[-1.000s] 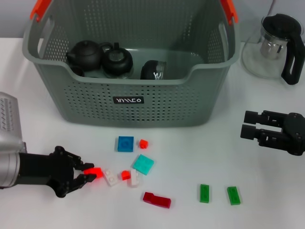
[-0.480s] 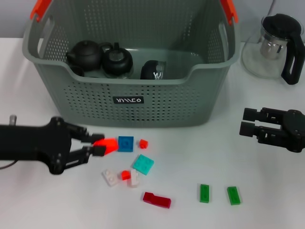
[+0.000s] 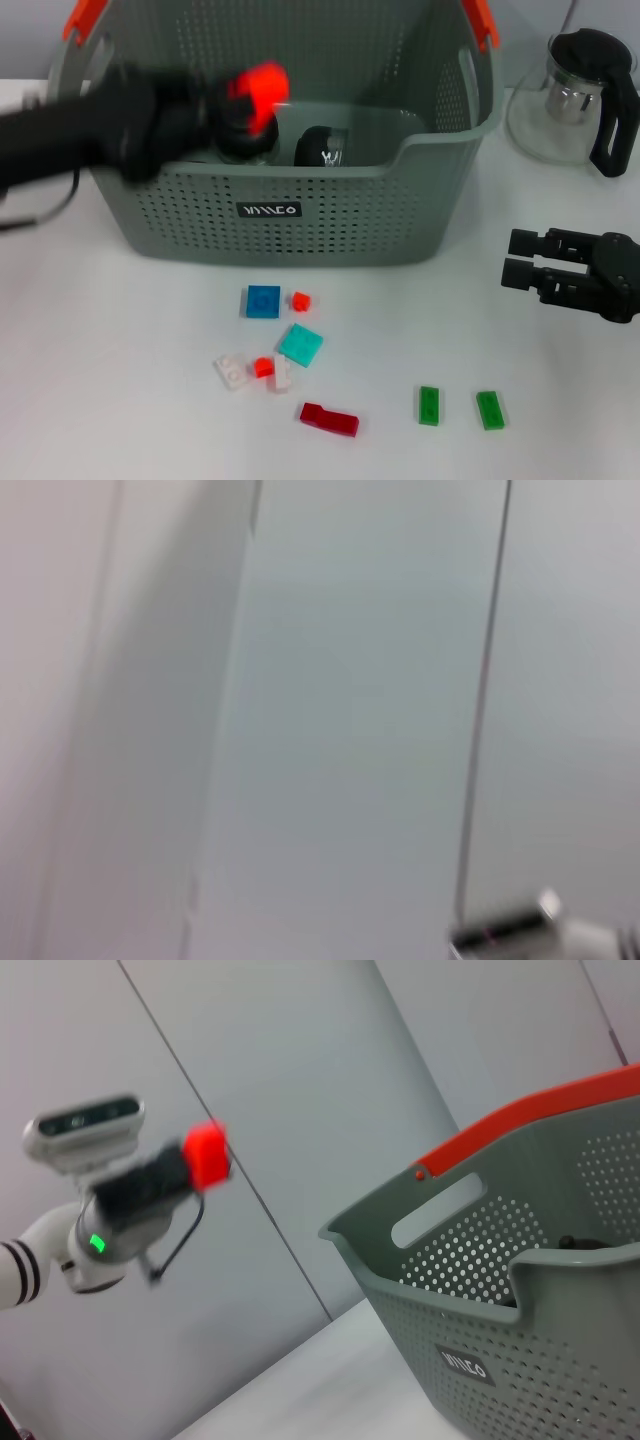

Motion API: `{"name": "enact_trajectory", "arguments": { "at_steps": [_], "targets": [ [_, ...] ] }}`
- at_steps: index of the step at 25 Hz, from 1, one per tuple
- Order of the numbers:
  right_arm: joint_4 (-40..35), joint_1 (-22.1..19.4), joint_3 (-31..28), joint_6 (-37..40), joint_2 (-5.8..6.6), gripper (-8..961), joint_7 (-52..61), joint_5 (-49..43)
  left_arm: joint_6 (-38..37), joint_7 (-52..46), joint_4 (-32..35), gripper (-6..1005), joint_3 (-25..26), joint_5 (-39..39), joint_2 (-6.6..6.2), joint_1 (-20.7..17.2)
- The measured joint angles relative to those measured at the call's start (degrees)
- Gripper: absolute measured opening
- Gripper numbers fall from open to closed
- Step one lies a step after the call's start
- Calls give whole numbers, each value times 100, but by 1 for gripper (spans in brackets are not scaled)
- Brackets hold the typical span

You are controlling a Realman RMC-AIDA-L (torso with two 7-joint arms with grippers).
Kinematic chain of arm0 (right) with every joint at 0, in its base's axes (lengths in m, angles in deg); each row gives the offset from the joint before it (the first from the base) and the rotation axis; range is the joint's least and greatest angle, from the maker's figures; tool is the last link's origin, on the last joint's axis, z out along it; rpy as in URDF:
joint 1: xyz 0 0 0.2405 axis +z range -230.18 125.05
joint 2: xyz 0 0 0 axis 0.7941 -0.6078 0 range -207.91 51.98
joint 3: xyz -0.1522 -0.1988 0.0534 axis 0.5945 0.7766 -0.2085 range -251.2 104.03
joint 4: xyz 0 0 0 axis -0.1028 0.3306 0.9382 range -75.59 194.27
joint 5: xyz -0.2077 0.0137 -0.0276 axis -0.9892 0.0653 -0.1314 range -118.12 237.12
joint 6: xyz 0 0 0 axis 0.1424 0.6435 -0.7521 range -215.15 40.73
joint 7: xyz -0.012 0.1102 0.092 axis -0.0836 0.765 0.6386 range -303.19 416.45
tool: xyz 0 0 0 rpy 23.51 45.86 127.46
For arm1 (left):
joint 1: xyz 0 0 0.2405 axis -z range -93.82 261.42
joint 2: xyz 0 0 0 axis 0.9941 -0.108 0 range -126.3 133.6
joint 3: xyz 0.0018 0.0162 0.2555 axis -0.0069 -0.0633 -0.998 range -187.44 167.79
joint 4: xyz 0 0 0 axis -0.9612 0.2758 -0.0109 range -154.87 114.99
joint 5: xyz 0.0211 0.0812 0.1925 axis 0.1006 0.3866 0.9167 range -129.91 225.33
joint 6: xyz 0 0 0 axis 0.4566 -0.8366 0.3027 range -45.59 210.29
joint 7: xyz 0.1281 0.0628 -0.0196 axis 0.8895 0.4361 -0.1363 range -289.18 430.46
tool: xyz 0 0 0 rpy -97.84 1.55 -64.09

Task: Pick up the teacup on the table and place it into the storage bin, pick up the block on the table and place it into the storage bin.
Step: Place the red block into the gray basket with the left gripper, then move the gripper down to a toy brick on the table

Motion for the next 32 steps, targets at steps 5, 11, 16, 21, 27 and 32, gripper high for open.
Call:
{"name": "enact_trajectory", "arguments": {
  "at_steps": [5, 11, 16, 21, 27, 32],
  "targets": [
    [0, -11, -9, 4, -9, 674, -8, 0, 1389, -921, 367, 189, -292, -206, -121, 466],
    [0, 4, -2, -3, -7, 673, -11, 0, 2930, -2542, 1268, 189, -1681, 1376, -544, 1148],
    [-1, 18, 29, -46, -14, 674, -11, 0, 3629, -3485, 1663, 190, -2579, 3229, -392, 1584],
    [0, 14, 32, -57, -13, 674, -11, 0, 4378, -4343, 1521, 198, -3477, 4370, -153, 1810],
    [1, -24, 15, -62, -11, 674, -10, 0, 4497, -4611, 923, 208, -3591, 4943, -54, 2177],
    [1, -35, -11, -59, -10, 674, -11, 0, 4353, -4439, 1635, 216, -3460, 4471, 89, 1836]
  ]
}}
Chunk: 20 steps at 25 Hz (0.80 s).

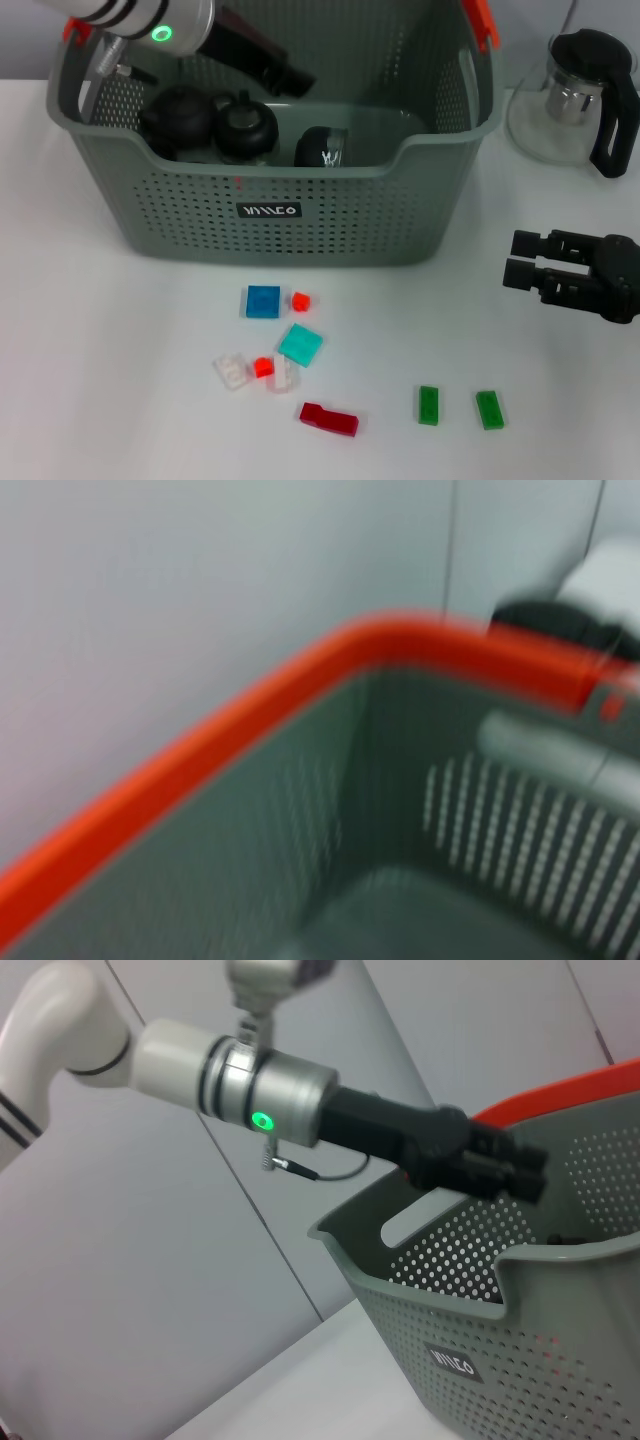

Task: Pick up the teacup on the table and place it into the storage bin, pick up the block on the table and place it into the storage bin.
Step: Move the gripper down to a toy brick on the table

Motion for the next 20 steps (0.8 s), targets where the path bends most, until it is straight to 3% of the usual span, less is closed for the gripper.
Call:
{"name": "enact_trajectory", "arguments": {
  "at_steps": [2, 6, 8, 12, 16, 20],
  "targets": [
    [0, 0, -3, 5, -1, 674, 0, 0, -155, 224, 501, 288, 109, -535, 58, -304],
    [0, 1, -6, -1, -8, 674, 0, 0, -575, 1037, 1220, 432, 600, -2513, 120, -1179],
    [0, 2, -6, -5, -8, 674, 0, 0, -1036, 1655, 1141, 651, 999, -3847, 106, -1577],
    [0, 4, -1, 10, -20, 673, 0, 0, -2504, 2561, 328, 726, 2017, -5517, 25, -1938],
    [0, 5, 27, 44, -26, 673, 5, 0, -3750, 2871, -447, 761, 2931, -5507, -114, -2030],
    [9, 1, 48, 91, -27, 673, 7, 0, -4136, 3258, -317, 758, 3234, -4786, -50, -2381]
  ]
}}
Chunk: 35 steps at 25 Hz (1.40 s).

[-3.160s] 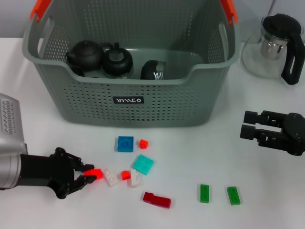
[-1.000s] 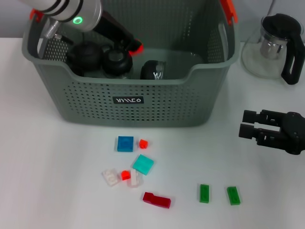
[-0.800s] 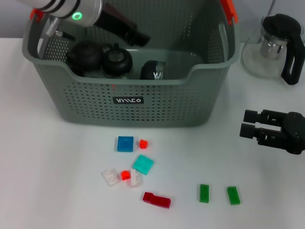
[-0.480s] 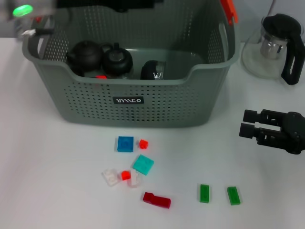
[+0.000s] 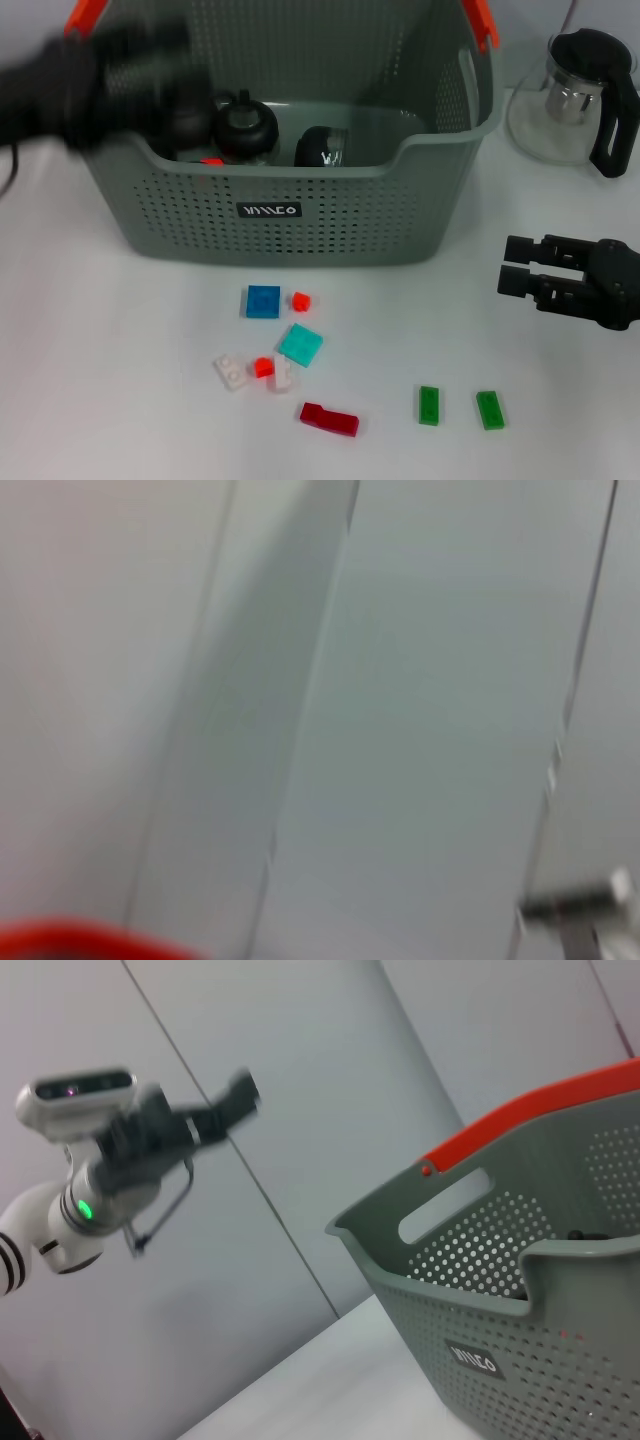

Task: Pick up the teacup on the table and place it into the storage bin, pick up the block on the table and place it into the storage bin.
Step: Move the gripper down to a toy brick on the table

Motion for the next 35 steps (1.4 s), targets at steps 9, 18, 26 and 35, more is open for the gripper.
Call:
{"name": "enact_trajectory", "arguments": {
  "at_steps": [9, 18, 26, 35],
  "targets": [
    [57, -13, 20, 144, 2, 673, 4, -59, -302, 1450, 338, 750, -747, 1784, 371, -698],
    [62, 0, 31, 172, -38, 674, -9, -147, 469, 2708, -320, 742, -1131, 2480, 421, -684],
    [61, -11, -2, 143, -36, 673, -13, -150, 1497, 4322, -1492, 702, -963, 2501, 424, -750],
    [61, -4, -25, 116, -35, 673, -15, -150, 2345, 4850, -2089, 703, -580, 2502, 411, -812]
  ]
}}
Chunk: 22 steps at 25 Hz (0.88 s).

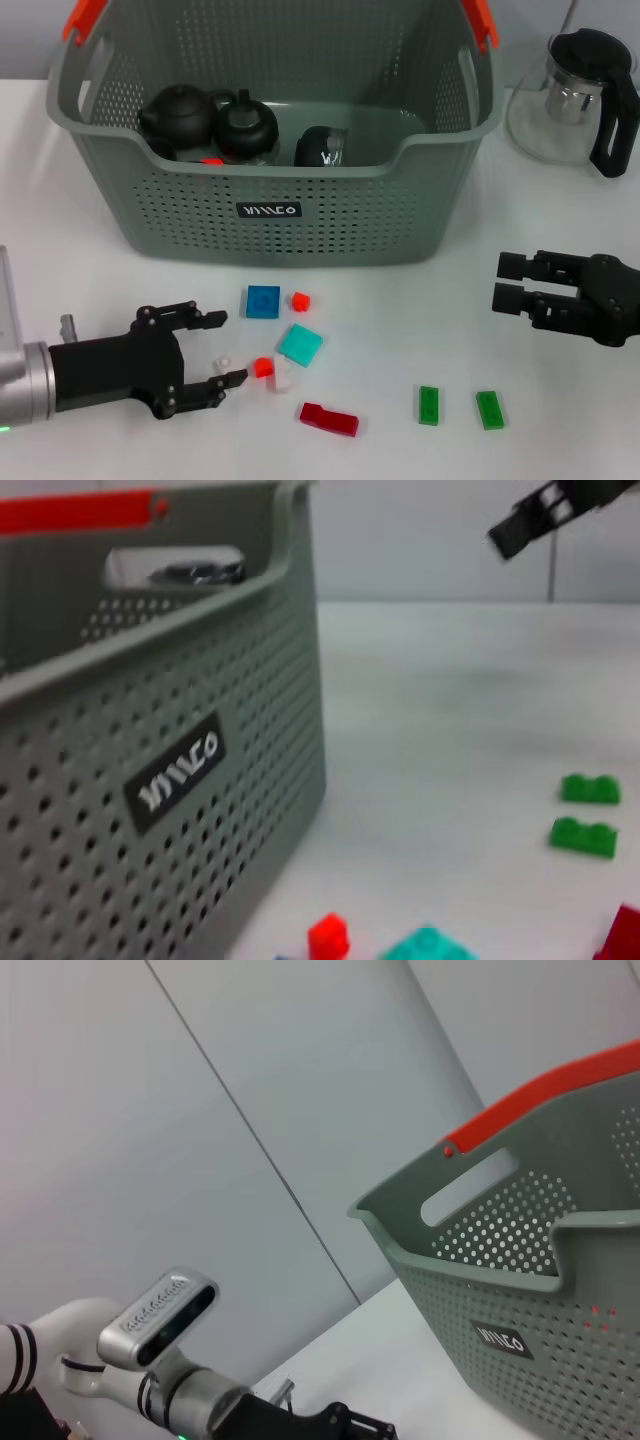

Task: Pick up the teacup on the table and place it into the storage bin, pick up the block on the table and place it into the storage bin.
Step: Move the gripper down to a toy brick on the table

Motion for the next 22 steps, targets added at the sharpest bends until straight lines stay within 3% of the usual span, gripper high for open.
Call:
{"name": "enact_trajectory", "arguments": {
  "at_steps": [22],
  "targets": [
    [0, 40, 0, -18, 17, 674, 13, 0, 659, 522, -596, 688, -9, -18, 23, -61]
  ]
}}
